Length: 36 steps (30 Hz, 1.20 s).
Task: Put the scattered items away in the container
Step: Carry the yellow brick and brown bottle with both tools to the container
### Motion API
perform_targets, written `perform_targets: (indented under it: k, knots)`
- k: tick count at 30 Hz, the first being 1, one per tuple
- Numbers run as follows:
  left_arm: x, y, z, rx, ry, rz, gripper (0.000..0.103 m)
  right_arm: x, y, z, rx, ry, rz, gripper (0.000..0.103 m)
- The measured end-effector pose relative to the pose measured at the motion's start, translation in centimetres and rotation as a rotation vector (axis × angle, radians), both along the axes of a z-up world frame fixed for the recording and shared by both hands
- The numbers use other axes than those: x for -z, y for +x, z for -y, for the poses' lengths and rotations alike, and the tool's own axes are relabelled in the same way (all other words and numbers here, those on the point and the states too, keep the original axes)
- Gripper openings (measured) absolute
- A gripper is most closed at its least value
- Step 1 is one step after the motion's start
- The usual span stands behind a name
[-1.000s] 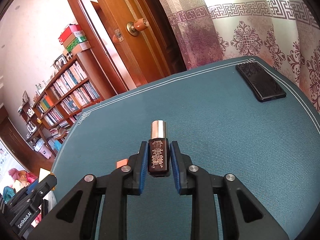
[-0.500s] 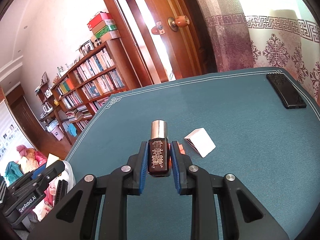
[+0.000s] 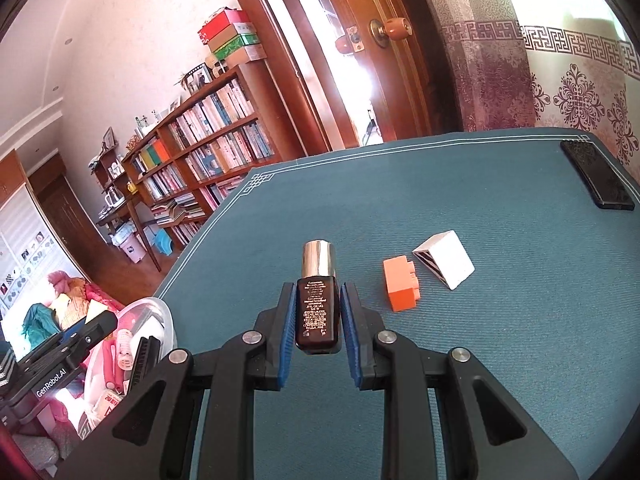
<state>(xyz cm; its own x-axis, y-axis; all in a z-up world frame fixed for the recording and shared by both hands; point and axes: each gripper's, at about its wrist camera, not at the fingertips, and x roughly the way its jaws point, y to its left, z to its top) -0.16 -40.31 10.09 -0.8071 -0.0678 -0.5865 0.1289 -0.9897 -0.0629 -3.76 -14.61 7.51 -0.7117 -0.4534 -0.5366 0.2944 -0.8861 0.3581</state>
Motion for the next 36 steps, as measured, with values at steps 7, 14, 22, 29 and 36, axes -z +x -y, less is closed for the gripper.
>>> perform_targets:
  k: [7, 14, 22, 29, 36]
  knots:
    - [0.2, 1.1, 2.5, -0.052, -0.013, 0.003, 0.04, -0.1, 0.8, 1.4, -0.052, -0.013, 0.005, 0.024]
    - [1.2, 1.6, 4.0, -0.076, -0.006, 0.031, 0.04, 0.0, 1.9, 3.1, -0.109, -0.012, 0.013, 0.024]
    - [1.6, 2.2, 4.7, -0.082, -0.012, 0.04, 0.04, 0.0, 2.4, 3.8, -0.132, -0.005, 0.009, 0.024]
    - [1.8, 2.4, 5.5, -0.098, -0.012, 0.045, 0.04, 0.1, 2.6, 4.2, -0.147, 0.0, 0.011, 0.024]
    - [2.1, 2.6, 6.0, -0.104, -0.002, 0.057, 0.04, 0.0, 3.1, 4.9, -0.174, 0.004, 0.009, 0.024]
